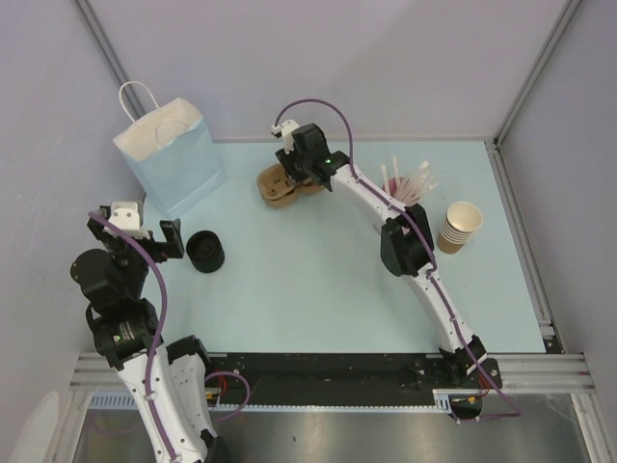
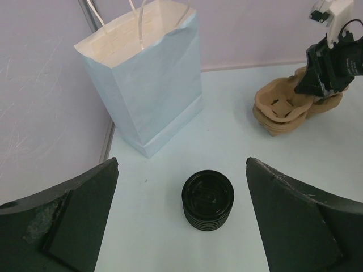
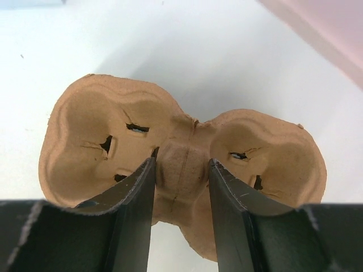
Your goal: Pack the takeout coffee
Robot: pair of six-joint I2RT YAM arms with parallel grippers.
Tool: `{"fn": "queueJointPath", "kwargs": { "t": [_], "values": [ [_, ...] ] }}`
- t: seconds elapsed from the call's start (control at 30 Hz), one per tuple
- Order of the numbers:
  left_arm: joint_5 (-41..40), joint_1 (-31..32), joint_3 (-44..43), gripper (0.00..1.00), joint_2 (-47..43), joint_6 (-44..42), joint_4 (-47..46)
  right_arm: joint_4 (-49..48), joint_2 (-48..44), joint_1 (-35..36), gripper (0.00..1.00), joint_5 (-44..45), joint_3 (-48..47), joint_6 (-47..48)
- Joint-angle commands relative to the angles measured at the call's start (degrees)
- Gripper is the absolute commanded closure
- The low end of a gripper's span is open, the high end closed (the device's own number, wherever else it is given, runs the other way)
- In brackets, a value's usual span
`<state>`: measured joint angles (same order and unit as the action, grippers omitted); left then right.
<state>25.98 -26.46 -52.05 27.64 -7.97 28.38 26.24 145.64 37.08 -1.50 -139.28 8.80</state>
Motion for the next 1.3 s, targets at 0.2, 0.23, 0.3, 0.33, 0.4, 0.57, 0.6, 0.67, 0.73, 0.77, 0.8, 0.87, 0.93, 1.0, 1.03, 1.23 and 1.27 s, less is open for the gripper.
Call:
{"fn": "queueJointPath", "kwargs": {
  "t": [0.2,0.23,0.3,0.33,0.4,0.57,0.6,0.67,0.73,0.77,0.8,0.87,0.93,1.0,1.03,1.23,1.27],
  "values": [
    [1.6,-0.8,-0.1,0.01,-0.6,0.4,-1.4,-4.7,-9.7,0.9,0.8,4.9,2.9,2.3],
    [1.7,-0.8,-0.1,0.01,-0.5,0.4,-1.3,-4.8,-10.0,0.7,0.8,5.1,3.6,2.5],
    [1.7,-0.8,-0.1,0.01,-0.6,0.3,-1.3,-5.0,-10.4,0.4,0.8,5.6,4.0,2.9],
    [1.7,-0.8,-0.1,0.01,-0.7,0.3,-1.3,-5.1,-10.4,0.2,0.8,5.7,4.5,3.0],
    [1.7,-0.7,-0.1,0.0,-0.7,0.3,-1.3,-5.3,-10.8,-0.5,0.79,5.8,5.8,3.0],
    [1.9,-0.7,0.0,0.01,-0.9,0.3,-1.2,-6.5,-11.6,-2.4,0.79,5.1,9.8,3.0],
    [1.9,-0.7,0.0,0.01,-0.9,0.3,-1.3,-6.6,-11.7,-2.6,0.8,5.0,10.3,3.0],
    [1.9,-0.8,0.0,0.01,-0.9,0.3,-1.3,-7.0,-11.4,-3.2,0.79,5.0,10.9,3.1],
    [1.8,-0.8,0.0,0.01,-1.0,0.3,-1.3,-7.2,-11.2,-3.4,0.78,4.9,11.2,3.0],
    [1.8,-0.9,0.0,0.0,-0.9,0.3,-1.3,-7.3,-11.1,-3.7,0.78,4.8,11.1,2.9],
    [1.8,-0.9,0.0,0.0,-1.0,0.4,-1.4,-7.2,-10.7,-3.8,0.76,4.8,11.1,2.8],
    [1.8,-1.0,0.1,0.01,-1.0,0.4,-1.4,-6.8,-10.6,-3.9,0.7,4.3,10.8,2.6],
    [1.9,-1.1,0.2,0.01,-1.1,0.4,-1.4,-6.4,-10.2,-3.9,0.57,3.9,10.4,2.5],
    [1.8,-1.1,0.2,0.01,-1.1,0.4,-1.5,-6.0,-10.2,-3.9,0.47,3.5,10.1,2.4],
    [1.9,-1.2,0.2,0.01,-1.1,0.4,-1.5,-5.9,-10.0,-3.9,0.45,3.4,9.9,2.3],
    [1.9,-1.3,0.3,0.01,-1.1,0.3,-1.5,-5.0,-9.2,-4.1,0.35,4.0,9.0,1.4],
    [2.0,-1.3,0.3,0.01,-1.1,0.3,-1.5,-5.0,-8.9,-4.2,0.35,4.2,8.9,1.1]
  ]
}}
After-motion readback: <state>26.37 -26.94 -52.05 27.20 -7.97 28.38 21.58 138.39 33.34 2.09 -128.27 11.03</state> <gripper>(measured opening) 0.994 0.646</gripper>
